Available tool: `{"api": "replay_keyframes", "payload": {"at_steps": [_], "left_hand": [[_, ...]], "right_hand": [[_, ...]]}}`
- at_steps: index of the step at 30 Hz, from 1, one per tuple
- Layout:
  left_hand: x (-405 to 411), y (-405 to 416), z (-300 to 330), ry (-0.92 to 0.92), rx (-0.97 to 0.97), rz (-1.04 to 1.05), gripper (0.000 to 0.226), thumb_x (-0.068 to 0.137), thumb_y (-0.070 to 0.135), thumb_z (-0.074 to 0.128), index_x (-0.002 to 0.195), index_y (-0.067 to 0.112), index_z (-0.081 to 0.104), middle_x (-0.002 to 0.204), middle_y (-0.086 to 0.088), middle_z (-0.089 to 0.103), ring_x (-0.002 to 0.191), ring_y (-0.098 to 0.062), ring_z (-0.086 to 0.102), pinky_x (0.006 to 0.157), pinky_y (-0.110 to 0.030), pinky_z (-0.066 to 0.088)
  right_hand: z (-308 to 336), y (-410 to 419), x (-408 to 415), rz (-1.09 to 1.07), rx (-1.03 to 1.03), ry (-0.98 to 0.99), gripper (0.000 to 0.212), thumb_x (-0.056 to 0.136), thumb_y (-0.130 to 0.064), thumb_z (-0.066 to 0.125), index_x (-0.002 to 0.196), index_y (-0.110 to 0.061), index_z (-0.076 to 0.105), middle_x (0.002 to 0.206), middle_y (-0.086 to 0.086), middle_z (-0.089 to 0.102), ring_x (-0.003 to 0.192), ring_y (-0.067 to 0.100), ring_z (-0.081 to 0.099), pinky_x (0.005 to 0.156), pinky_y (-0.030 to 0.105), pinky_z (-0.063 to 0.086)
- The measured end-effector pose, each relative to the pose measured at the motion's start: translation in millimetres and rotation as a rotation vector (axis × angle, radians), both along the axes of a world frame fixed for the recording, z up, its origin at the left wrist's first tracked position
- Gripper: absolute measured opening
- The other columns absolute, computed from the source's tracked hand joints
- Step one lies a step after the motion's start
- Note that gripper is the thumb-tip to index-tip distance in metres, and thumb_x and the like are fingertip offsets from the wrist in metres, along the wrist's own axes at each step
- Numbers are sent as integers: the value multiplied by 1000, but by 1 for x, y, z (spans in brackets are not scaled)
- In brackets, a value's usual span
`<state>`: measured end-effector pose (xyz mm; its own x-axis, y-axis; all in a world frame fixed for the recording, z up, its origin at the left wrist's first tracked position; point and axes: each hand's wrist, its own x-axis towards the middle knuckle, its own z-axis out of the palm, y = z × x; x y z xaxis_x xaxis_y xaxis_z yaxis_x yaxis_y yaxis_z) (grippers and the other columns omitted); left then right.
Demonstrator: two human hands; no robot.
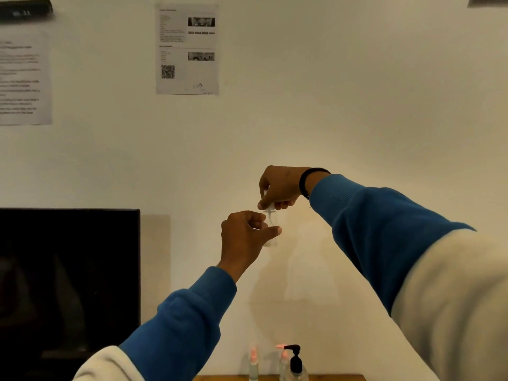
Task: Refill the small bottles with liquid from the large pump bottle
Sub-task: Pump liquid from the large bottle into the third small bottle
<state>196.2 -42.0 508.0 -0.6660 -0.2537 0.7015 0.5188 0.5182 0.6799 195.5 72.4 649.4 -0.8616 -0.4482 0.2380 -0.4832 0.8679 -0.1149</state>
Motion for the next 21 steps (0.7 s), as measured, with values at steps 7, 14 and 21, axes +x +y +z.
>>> {"api": "replay_keyframes", "payload": {"at_steps": [7,14,21], "left_hand": [[1,1,-8,-10,-19,-1,45,72,41,87,104,11,74,82,8,68,73,-4,63,61,-5,42],[4,4,-5,-11,-31,-4,43,71,42,87,101,14,74,77,13,65,70,1,61,60,-4,39],[4,4,-11,-13,-25,2,46,73,43,85,106,13,74,80,12,65,70,3,61,59,-3,39]], "right_hand": [[-2,1,3,36,-49,-86,30,84,-25,75,109,-21,60,92,2,64,79,18,66,69,29,59],[-6,2,1,-44,75,73,33,86,-36,73,83,-4,66,71,9,70,55,17,61,57,27,56],[-3,2,2,45,-21,-77,23,82,-23,78,101,-15,68,86,2,67,72,15,66,67,26,59]]}}
